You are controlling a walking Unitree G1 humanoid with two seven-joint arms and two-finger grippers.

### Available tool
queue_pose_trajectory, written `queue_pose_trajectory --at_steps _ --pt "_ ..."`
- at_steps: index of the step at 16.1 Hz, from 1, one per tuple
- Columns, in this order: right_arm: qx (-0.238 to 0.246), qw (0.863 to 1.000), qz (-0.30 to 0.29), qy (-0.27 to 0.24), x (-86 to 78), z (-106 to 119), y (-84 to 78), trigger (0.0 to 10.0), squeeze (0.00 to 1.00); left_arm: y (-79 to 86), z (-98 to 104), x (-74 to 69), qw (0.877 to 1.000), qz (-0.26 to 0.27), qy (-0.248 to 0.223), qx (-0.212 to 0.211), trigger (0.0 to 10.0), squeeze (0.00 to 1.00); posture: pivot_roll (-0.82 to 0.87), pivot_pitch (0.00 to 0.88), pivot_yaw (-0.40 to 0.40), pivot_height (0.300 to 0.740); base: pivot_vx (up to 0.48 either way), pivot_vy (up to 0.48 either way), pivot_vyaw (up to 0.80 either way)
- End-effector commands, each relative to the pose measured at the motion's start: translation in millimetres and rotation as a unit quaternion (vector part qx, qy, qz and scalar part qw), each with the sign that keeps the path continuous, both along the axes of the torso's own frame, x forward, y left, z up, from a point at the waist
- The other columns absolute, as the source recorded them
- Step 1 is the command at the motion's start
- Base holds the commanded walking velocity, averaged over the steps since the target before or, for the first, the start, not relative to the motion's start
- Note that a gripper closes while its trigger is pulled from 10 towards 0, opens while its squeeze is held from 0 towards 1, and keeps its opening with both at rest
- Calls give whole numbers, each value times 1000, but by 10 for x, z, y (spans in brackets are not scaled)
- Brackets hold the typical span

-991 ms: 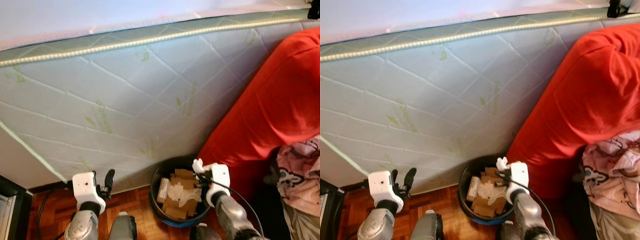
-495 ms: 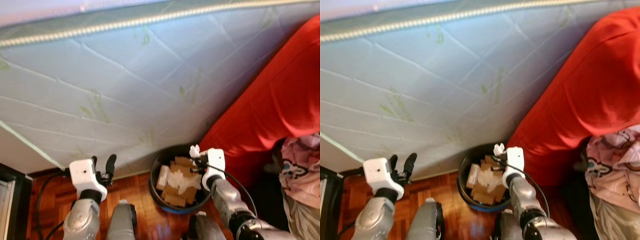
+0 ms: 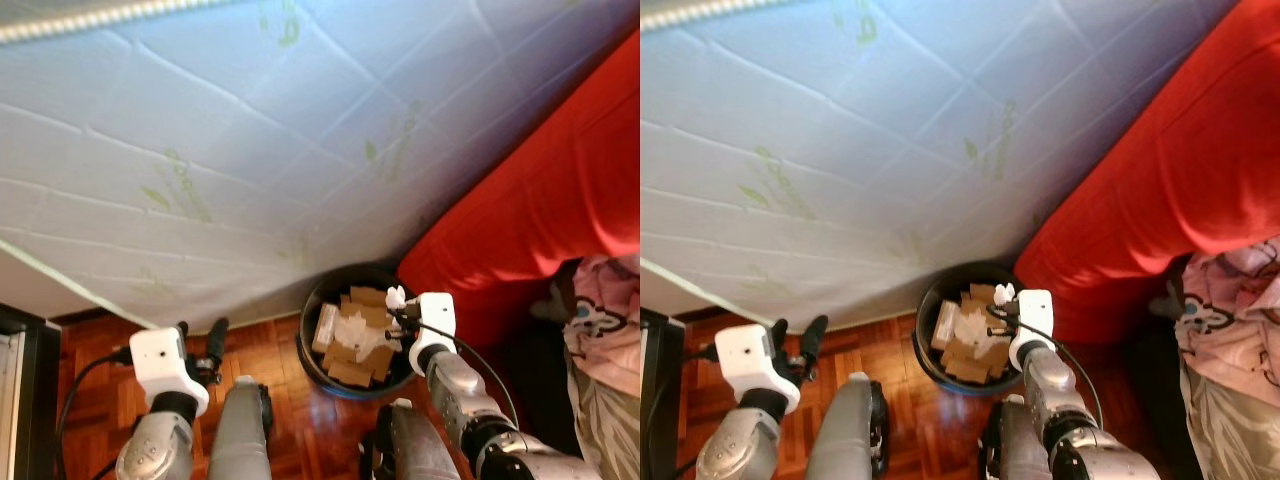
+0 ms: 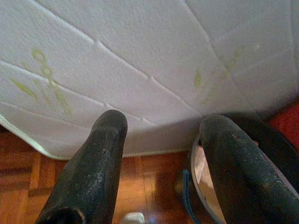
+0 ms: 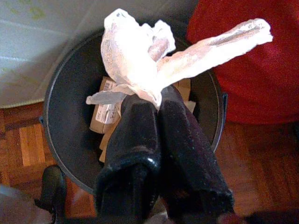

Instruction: Clean up the room

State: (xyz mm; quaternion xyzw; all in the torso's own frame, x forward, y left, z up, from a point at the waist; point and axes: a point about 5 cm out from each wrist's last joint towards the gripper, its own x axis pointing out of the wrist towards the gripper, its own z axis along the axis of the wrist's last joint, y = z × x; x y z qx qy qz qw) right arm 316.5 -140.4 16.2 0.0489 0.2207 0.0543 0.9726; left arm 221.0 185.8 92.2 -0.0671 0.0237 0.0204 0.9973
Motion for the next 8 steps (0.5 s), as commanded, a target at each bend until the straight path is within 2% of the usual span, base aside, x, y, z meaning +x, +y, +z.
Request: queue_pose_trajectory --at_steps 1,5,7,8 --pt "-3 999 9 30 -112 -130 5 10000 0 12 -3 -49 1000 2 12 4 10000 0 207 423 -27 656 0 0 0" --pt "4 999 28 32 -107 -124 42 10000 24 27 49 -59 1000 5 11 4 10000 0 219 429 -25 656 0 0 0" --pt "8 999 28 30 -101 -116 44 10000 729 26 49 -73 1000 8 14 0 10000 0 222 429 -25 656 0 0 0" --pt "9 999 27 29 -96 -111 41 10000 776 23 50 -79 1000 8 14 0 10000 0 221 429 -26 656 0 0 0"
